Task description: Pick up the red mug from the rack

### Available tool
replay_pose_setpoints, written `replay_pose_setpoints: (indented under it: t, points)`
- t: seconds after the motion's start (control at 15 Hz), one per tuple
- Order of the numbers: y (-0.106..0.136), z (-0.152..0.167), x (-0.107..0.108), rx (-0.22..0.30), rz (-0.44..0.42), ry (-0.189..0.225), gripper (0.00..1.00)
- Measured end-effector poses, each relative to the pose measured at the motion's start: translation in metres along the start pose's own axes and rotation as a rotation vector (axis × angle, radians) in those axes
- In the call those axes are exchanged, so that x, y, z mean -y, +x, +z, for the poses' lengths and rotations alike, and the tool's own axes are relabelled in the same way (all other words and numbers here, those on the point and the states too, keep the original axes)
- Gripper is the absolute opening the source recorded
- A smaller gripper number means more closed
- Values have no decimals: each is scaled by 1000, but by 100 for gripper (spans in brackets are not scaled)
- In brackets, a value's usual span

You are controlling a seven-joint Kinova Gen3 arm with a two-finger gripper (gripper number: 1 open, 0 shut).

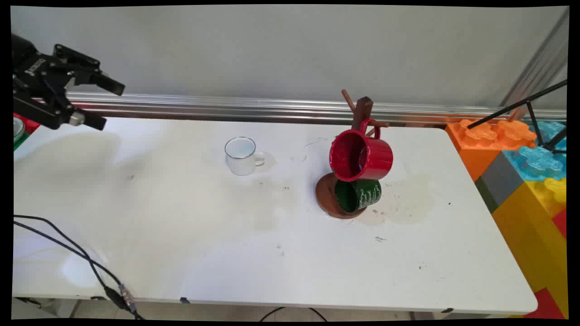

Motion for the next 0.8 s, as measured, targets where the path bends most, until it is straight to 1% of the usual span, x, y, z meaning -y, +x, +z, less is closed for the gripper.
replay_pose_setpoints:
  t: [0.13,0.33,0.53,0.6,0.8]
  points:
    - [15,6,-3,21,14,12,100]
    - [42,15,-9,43,6,21,100]
    - [82,33,-21,68,-38,17,100]
    - [90,37,-23,72,-48,16,100]
    - [129,63,-33,97,-97,16,100]
